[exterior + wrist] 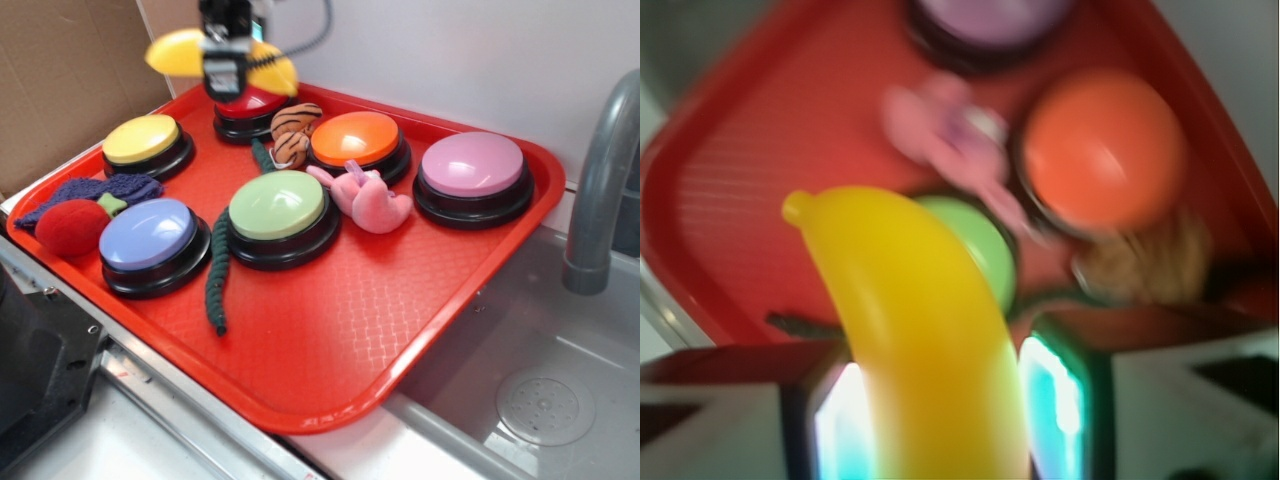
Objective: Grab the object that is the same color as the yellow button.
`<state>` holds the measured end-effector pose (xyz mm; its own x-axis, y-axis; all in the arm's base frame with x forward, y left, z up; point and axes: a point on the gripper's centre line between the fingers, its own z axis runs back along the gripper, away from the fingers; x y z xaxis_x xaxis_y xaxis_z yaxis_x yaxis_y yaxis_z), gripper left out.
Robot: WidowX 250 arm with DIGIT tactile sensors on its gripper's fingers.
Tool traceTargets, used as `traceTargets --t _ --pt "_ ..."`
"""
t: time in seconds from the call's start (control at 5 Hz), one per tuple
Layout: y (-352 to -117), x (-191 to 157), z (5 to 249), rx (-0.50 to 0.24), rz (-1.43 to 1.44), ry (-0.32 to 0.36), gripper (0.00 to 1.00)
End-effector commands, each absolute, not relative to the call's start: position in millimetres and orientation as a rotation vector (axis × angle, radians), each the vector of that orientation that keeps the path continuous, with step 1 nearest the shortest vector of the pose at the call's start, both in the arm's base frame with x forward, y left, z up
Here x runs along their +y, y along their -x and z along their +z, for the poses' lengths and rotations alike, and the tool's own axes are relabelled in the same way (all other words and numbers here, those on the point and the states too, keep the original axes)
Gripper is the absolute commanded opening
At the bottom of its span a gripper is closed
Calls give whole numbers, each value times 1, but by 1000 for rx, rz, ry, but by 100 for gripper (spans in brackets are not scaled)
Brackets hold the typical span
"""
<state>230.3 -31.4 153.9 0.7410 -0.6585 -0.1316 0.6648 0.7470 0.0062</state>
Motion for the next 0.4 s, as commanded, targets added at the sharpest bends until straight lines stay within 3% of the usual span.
traceTargets --t 0.0,0.2 --pt "-198 -24 173 34 -235 -24 0" --pt "-196 -19 170 150 -61 -78 3"
